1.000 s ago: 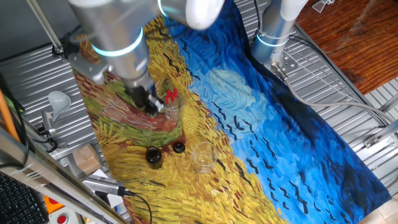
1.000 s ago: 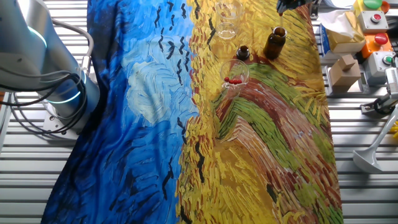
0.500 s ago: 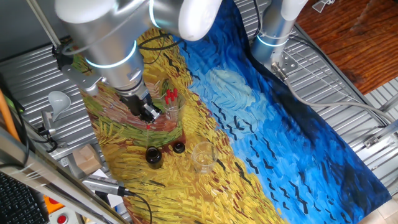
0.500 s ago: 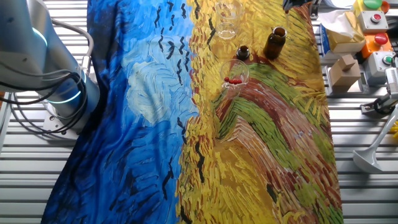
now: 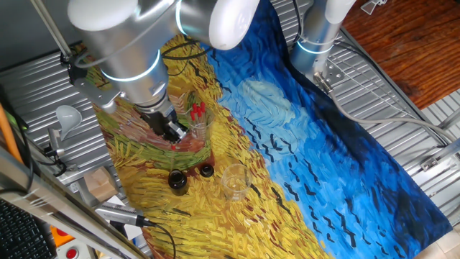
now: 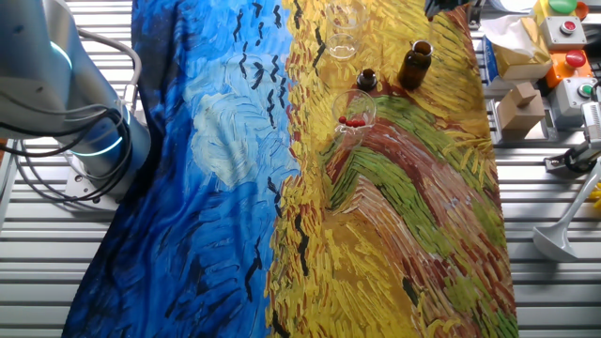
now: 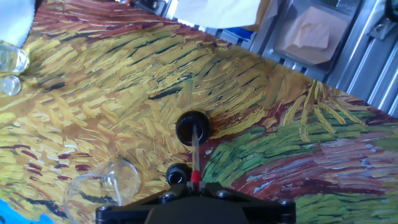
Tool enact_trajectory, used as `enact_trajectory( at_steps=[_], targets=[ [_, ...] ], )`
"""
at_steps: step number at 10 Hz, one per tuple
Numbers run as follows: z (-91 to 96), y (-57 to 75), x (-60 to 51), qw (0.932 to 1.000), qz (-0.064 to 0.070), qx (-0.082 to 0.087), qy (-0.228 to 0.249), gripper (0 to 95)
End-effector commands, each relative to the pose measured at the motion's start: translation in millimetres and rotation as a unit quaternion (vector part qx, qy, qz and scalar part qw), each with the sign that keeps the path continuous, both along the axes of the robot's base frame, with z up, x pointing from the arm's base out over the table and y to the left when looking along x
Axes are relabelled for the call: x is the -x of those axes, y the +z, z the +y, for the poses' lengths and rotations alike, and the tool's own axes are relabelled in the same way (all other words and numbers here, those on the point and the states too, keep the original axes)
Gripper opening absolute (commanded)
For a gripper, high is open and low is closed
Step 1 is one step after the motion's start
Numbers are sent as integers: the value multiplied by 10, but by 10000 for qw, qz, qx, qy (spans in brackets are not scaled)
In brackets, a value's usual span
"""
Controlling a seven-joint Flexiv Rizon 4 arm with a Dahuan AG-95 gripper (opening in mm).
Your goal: Transfer liquid using a dropper
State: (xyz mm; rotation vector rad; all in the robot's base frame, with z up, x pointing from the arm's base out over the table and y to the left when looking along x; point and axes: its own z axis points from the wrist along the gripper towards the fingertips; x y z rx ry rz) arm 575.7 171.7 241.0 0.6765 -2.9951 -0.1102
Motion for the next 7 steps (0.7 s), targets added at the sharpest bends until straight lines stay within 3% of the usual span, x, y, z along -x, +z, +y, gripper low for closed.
enact_trajectory(
  at_steps=[1, 7],
  targets=[
    [-3, -35, 41, 10000, -34, 2, -5, 0],
    [-8, -196, 28, 10000, -73, -13, 14, 0]
  ],
)
